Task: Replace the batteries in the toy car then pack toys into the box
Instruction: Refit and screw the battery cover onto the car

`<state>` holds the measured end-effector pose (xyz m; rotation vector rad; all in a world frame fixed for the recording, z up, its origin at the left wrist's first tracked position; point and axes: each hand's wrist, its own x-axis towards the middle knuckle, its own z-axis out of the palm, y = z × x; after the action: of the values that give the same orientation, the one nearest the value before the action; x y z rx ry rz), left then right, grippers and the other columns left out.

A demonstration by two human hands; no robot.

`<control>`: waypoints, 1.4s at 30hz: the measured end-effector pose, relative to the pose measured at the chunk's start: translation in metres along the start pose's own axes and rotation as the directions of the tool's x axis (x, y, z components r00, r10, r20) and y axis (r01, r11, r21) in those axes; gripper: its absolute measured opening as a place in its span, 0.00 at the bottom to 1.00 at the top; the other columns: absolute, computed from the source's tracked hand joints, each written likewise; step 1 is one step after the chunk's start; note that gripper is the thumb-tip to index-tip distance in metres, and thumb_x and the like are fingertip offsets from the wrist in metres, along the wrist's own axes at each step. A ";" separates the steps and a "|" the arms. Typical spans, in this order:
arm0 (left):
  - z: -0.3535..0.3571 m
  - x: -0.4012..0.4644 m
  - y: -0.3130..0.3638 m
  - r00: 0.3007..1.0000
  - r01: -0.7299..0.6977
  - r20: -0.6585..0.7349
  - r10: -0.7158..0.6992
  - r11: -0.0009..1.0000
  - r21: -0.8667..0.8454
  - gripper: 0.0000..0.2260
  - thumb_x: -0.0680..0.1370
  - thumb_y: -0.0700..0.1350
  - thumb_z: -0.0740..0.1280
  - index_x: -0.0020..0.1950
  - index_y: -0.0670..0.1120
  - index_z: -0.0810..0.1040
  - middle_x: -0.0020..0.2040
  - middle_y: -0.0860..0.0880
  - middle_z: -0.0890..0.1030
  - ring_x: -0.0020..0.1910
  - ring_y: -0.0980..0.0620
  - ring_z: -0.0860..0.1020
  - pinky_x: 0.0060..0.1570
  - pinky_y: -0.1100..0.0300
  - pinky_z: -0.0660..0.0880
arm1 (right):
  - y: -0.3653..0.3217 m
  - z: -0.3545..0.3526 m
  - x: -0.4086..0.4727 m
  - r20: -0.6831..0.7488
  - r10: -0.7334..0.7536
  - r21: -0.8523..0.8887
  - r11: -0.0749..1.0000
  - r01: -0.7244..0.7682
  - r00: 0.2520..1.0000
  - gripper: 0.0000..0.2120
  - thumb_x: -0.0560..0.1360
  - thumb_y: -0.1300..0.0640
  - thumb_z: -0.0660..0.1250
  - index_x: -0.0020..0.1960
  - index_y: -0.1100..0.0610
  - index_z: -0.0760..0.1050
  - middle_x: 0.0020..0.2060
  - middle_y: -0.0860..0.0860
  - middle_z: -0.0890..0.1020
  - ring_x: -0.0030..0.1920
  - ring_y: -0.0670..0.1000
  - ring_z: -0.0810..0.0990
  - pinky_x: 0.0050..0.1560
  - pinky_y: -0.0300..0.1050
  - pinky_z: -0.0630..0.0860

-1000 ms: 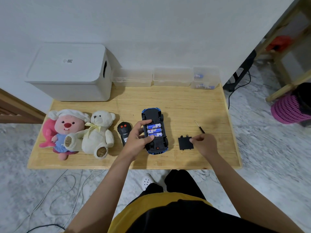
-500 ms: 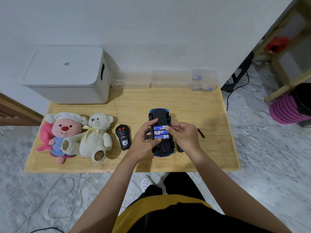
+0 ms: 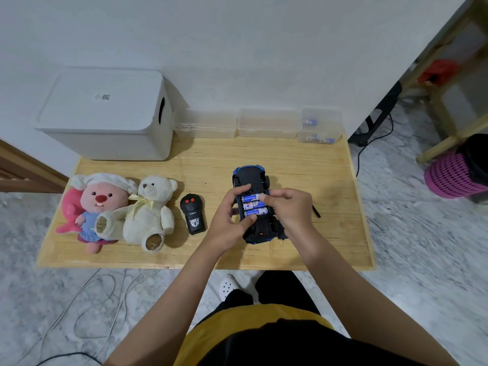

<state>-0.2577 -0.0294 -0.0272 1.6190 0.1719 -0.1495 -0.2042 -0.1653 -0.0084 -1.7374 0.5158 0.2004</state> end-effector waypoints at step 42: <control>0.003 -0.023 -0.032 0.973 0.232 0.020 -0.231 0.966 -0.112 0.28 0.73 0.30 0.69 0.60 0.62 0.74 0.57 0.51 0.79 0.53 0.50 0.78 0.50 0.59 0.79 | 0.065 -0.069 0.009 0.086 -0.116 -0.197 0.972 0.131 0.990 0.08 0.68 0.62 0.75 0.45 0.59 0.78 0.33 0.50 0.79 0.35 0.46 0.78 0.42 0.38 0.73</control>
<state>-0.2871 -0.0313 -0.0538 1.4820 0.3585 -0.3193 -0.2353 -0.2437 -0.0535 -1.9458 0.3404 0.2344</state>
